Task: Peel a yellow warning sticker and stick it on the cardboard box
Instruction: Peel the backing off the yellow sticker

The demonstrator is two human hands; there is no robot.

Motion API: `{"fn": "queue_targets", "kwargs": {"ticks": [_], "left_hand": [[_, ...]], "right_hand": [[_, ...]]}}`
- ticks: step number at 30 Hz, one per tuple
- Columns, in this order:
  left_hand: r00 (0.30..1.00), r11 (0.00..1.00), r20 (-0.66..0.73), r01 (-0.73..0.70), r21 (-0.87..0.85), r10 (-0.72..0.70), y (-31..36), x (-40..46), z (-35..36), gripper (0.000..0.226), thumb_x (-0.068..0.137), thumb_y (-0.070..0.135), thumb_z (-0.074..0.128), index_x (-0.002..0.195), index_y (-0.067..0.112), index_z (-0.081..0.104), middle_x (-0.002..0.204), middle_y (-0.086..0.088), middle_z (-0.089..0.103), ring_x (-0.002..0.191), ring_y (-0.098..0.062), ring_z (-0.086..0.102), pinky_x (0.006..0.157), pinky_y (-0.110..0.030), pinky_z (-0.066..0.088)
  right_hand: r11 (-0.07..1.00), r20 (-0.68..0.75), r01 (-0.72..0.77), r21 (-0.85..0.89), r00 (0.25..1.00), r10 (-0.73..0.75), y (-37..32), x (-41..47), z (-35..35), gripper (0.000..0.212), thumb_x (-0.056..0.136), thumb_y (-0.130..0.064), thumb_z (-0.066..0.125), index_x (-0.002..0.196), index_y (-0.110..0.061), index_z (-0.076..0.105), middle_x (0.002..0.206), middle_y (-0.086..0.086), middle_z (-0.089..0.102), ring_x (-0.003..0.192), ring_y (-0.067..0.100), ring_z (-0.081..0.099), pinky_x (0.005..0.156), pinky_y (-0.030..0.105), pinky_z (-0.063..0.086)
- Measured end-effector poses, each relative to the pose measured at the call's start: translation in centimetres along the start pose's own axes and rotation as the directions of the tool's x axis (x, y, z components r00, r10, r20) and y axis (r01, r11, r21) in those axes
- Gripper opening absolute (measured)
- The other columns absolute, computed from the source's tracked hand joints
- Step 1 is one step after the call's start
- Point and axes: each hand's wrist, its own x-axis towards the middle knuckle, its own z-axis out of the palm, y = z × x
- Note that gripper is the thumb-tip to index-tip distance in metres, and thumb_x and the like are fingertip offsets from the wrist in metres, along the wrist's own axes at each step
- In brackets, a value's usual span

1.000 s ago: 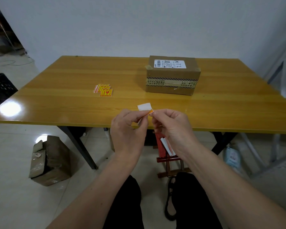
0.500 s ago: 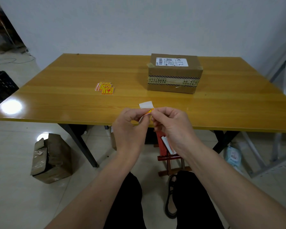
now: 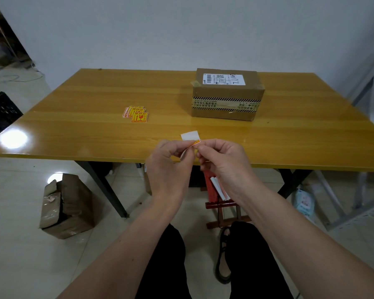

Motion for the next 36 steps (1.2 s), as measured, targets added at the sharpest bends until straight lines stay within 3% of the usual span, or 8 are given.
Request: {"fn": "queue_targets", "kwargs": {"ticks": [2,6,8,12,19,25,30,36], "left_hand": [[1.0,0.999,-0.006,-0.028,0.02,0.029,0.0,-0.1,0.0,0.018,0.076,0.012,0.074,0.08,0.029,0.073,0.074,0.006,0.066,0.069,-0.004,0.058,0.068,-0.01,0.043],[0.99,0.981,0.002,-0.143,0.129,0.144,-0.1,-0.4,-0.1,0.012,0.076,0.015,0.07,0.08,0.025,0.074,0.071,0.01,0.06,0.07,-0.01,0.058,0.079,-0.045,0.051],[0.986,0.974,0.012,-0.166,0.153,0.166,-0.2,-0.4,0.0,0.012,0.075,0.016,0.069,0.081,0.025,0.074,0.072,0.009,0.061,0.07,-0.012,0.059,0.079,-0.049,0.051],[0.997,0.993,0.003,-0.074,0.093,0.074,-0.5,-0.4,0.0,0.011,0.075,0.017,0.073,0.081,0.026,0.071,0.076,0.009,0.066,0.075,-0.011,0.061,0.081,-0.045,0.05],[0.999,0.999,0.032,0.024,-0.025,-0.023,-1.3,-0.4,-0.2,0.008,0.077,0.024,0.075,0.077,0.026,0.067,0.077,0.014,0.068,0.078,-0.003,0.062,0.07,-0.016,0.043],[1.0,0.994,0.007,-0.028,-0.102,0.029,-1.5,-0.4,-0.4,0.011,0.075,0.01,0.076,0.076,0.02,0.071,0.072,0.008,0.068,0.071,0.0,0.06,0.065,-0.006,0.041],[0.976,0.98,-0.099,-0.198,-0.01,0.196,-1.7,0.0,-0.7,0.027,0.07,0.0,0.074,0.079,0.026,0.07,0.07,0.003,0.06,0.067,-0.001,0.053,0.065,-0.008,0.039],[0.952,0.954,-0.1,-0.277,0.115,0.289,-2.1,0.3,-0.8,0.014,0.07,0.007,0.072,0.078,0.018,0.075,0.067,0.008,0.052,0.062,-0.003,0.047,0.064,-0.011,0.039]], "right_hand": [[1.0,0.0,-0.015,0.014,1.0,0.015,0.0,0.0,0.1,0.011,0.085,-0.006,0.06,0.079,-0.005,0.07,0.068,0.005,0.061,0.063,0.013,0.053,0.055,0.022,0.046],[0.999,-0.013,-0.031,0.013,0.999,0.031,0.0,-0.1,0.2,0.018,0.086,-0.019,0.064,0.071,-0.009,0.068,0.066,0.003,0.062,0.062,0.011,0.055,0.055,0.022,0.047],[1.0,-0.032,-0.023,0.0,0.999,0.023,0.0,-0.1,0.1,0.016,0.085,-0.016,0.064,0.07,-0.01,0.068,0.065,0.002,0.061,0.062,0.011,0.055,0.056,0.022,0.047],[0.999,-0.052,-0.029,0.025,0.998,0.03,0.1,0.0,0.1,0.019,0.087,-0.014,0.063,0.068,-0.013,0.067,0.062,0.001,0.06,0.058,0.009,0.053,0.053,0.021,0.046],[0.989,-0.067,-0.065,0.136,0.995,0.074,0.1,0.3,-0.1,0.022,0.088,-0.012,0.061,0.065,-0.013,0.065,0.06,0.001,0.059,0.056,0.01,0.051,0.052,0.022,0.044],[0.964,-0.072,-0.099,0.248,0.99,0.12,0.2,0.5,0.0,0.018,0.086,-0.011,0.063,0.068,-0.011,0.065,0.056,-0.001,0.059,0.053,0.01,0.05,0.05,0.021,0.044],[0.992,0.005,-0.091,0.09,0.996,0.091,0.3,0.0,0.4,0.019,0.085,-0.017,0.065,0.067,-0.013,0.069,0.064,0.003,0.057,0.056,0.011,0.051,0.052,0.021,0.044],[0.993,0.016,-0.102,0.055,0.995,0.102,-0.1,-0.1,0.5,0.012,0.081,-0.019,0.07,0.074,-0.009,0.069,0.064,0.003,0.058,0.058,0.012,0.052,0.054,0.024,0.045]]}}
